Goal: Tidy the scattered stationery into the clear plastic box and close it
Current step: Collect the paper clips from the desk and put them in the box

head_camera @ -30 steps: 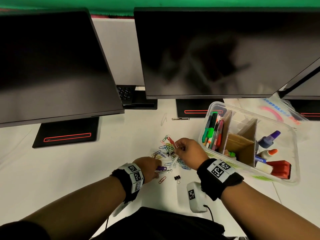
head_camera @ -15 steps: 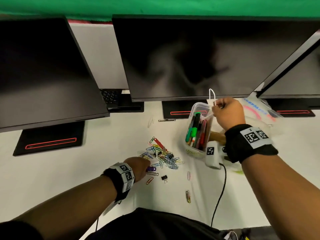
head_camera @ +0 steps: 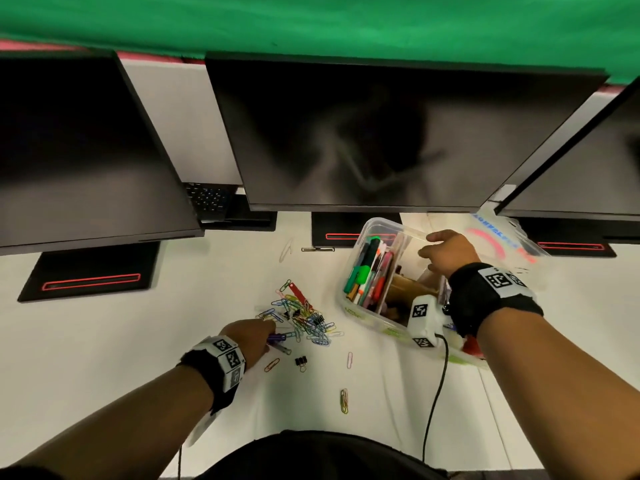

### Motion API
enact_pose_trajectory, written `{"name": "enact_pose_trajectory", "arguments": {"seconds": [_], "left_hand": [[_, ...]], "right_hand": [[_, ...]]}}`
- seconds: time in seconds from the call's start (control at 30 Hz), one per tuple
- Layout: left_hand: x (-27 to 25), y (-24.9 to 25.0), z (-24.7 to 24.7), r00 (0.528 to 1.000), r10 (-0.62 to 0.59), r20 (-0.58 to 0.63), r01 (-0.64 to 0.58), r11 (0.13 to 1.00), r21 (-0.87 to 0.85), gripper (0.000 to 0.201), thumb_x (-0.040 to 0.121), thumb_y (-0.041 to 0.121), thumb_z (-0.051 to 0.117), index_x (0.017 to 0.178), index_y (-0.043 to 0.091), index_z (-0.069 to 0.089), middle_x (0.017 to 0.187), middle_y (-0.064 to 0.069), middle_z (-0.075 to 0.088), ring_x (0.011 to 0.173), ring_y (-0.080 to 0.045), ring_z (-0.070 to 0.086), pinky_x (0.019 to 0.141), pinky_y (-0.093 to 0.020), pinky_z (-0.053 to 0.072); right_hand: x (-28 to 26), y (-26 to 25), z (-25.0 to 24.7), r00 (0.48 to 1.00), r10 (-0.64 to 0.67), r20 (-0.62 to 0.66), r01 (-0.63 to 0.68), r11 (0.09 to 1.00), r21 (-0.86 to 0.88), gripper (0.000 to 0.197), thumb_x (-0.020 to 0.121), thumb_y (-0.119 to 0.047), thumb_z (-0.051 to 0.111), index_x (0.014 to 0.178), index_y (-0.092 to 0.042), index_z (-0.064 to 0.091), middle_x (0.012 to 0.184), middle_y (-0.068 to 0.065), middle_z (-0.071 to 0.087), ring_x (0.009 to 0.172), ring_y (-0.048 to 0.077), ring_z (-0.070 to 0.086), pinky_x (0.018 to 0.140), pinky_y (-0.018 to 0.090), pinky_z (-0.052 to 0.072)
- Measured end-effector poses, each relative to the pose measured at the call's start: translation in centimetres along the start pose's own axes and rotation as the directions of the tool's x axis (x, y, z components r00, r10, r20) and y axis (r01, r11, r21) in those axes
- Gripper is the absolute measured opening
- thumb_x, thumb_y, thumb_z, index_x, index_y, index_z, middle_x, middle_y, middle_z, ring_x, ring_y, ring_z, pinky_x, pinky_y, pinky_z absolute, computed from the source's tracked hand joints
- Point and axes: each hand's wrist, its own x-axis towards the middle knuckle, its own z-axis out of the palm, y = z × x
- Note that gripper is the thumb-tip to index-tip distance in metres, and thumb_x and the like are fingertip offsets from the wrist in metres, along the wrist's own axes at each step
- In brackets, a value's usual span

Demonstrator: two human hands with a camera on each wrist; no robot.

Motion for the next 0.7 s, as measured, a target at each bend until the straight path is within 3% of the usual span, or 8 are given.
{"name": "enact_pose_trajectory", "arguments": {"seconds": [0.13, 0.23, 0.37, 0.43, 0.53, 0.7], "left_hand": [[-0.1, 0.5, -0.1, 1.0, -0.022, -0.002, 0.022, 1.0, 0.018, 0.027, 0.093, 0.026, 0.048, 0.119, 0.023, 0.053, 0.125, 0.0, 0.059, 0.116, -0.021, 0.055, 0.096, -0.026, 0.041], [-0.1, 0.8, -0.3, 0.999, -0.037, -0.04, 0.036, 0.999, -0.028, 0.015, 0.093, 0.028, 0.047, 0.107, 0.023, 0.052, 0.118, -0.002, 0.062, 0.101, -0.019, 0.057, 0.084, -0.024, 0.041], [0.2, 0.9, -0.3, 0.998, -0.038, -0.044, 0.037, 0.999, -0.024, 0.032, 0.093, 0.029, 0.05, 0.125, 0.024, 0.05, 0.13, 0.0, 0.056, 0.12, -0.022, 0.054, 0.098, -0.029, 0.041], [0.2, 0.9, -0.4, 1.0, -0.02, -0.023, 0.021, 0.999, 0.034, 0.031, 0.094, 0.031, 0.049, 0.124, 0.024, 0.052, 0.13, -0.001, 0.056, 0.121, -0.022, 0.053, 0.099, -0.03, 0.042], [0.2, 0.9, -0.7, 1.0, 0.006, 0.011, -0.007, 0.995, 0.098, 0.027, 0.096, 0.032, 0.045, 0.118, 0.02, 0.056, 0.124, -0.003, 0.057, 0.116, -0.022, 0.054, 0.094, -0.03, 0.043], [0.3, 0.9, -0.6, 0.999, 0.029, 0.033, -0.033, 0.992, 0.124, 0.026, 0.097, 0.029, 0.041, 0.117, 0.019, 0.055, 0.124, -0.004, 0.057, 0.115, -0.023, 0.055, 0.094, -0.032, 0.044]], "right_hand": [[-1.4, -0.4, -0.7, 0.992, -0.119, 0.048, 0.117, 0.992, 0.038, 0.018, 0.085, -0.005, 0.061, 0.101, -0.013, 0.062, 0.106, 0.015, 0.065, 0.092, 0.03, 0.062, 0.084, 0.041, 0.055], [-4.5, -0.6, 0.7, 0.931, -0.299, 0.208, 0.322, 0.943, -0.086, 0.011, 0.086, -0.013, 0.063, 0.095, -0.018, 0.061, 0.093, 0.0, 0.065, 0.088, 0.019, 0.063, 0.071, 0.02, 0.048], [-7.6, -0.1, 4.1, 0.726, -0.467, 0.504, 0.681, 0.587, -0.437, 0.038, 0.081, -0.037, 0.068, 0.114, -0.021, 0.06, 0.115, 0.0, 0.06, 0.103, 0.016, 0.054, 0.088, 0.024, 0.042], [-8.2, 0.8, 5.6, 0.659, -0.426, 0.62, 0.75, 0.438, -0.495, 0.053, 0.085, -0.04, 0.064, 0.131, -0.018, 0.05, 0.132, 0.003, 0.053, 0.121, 0.02, 0.046, 0.103, 0.029, 0.036], [-7.9, 2.3, 6.9, 0.644, -0.383, 0.663, 0.76, 0.422, -0.495, 0.049, 0.094, -0.021, 0.053, 0.14, -0.012, 0.039, 0.144, 0.008, 0.042, 0.135, 0.022, 0.035, 0.114, 0.028, 0.022], [-6.9, 3.5, 7.8, 0.628, -0.443, 0.639, 0.773, 0.451, -0.447, 0.046, 0.094, -0.005, 0.043, 0.139, -0.014, 0.041, 0.14, 0.007, 0.045, 0.133, 0.021, 0.037, 0.116, 0.027, 0.02]]}}
